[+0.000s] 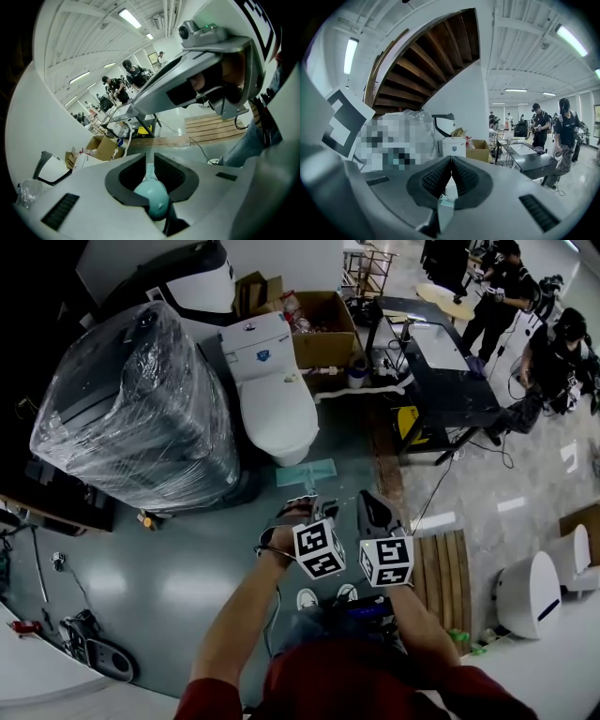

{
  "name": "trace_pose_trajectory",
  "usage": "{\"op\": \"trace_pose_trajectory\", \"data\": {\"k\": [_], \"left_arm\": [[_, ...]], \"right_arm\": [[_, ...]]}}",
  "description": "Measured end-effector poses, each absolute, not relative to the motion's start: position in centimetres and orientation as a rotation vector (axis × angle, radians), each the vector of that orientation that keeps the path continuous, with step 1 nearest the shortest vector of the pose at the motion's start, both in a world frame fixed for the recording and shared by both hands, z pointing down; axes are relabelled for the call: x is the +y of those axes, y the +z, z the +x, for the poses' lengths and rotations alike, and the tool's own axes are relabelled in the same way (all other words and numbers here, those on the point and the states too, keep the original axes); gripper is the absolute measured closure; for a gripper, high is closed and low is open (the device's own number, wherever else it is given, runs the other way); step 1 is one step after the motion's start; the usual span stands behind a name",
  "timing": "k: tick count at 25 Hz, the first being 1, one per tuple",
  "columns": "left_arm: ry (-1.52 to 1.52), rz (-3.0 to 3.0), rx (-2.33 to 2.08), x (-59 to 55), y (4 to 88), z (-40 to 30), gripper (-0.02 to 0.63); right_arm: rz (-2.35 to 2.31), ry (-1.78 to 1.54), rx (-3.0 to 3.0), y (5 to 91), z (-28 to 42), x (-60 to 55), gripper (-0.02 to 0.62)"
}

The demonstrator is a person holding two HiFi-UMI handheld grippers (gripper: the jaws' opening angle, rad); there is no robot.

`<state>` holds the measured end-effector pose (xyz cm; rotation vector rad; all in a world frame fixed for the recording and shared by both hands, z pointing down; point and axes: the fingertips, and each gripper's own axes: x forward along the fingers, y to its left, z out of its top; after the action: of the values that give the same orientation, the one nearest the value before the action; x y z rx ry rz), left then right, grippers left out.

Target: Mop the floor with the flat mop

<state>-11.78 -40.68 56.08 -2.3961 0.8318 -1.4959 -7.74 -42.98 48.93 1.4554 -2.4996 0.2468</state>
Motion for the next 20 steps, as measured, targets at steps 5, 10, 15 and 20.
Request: {"op": "trace_pose_trajectory", "data": {"k": [5,10,15,20], "left_arm": [[-1.523,-2.395,0.827,-41.0,56.3,-9.9,0.548],[-1.568,-2.367,0.783,-40.7,56.7,-7.9,0.545],[-1.614,-2.334,0.751,-39.9,57.5,-5.4,0.541],[-1.654,-2.294,0.736,-39.3,58.5,-3.7,0.538]], "right_arm": [[1.454,0.267,-2.516,49.1,-5.5,-43.6,0.577],[1.441,0.296,-2.542,49.1,-3.3,-43.6,0.578],[1.413,0.307,-2.569,49.4,-0.6,-43.1,0.578],[1.414,0.333,-2.561,50.2,2.2,-42.5,0.578]]}}
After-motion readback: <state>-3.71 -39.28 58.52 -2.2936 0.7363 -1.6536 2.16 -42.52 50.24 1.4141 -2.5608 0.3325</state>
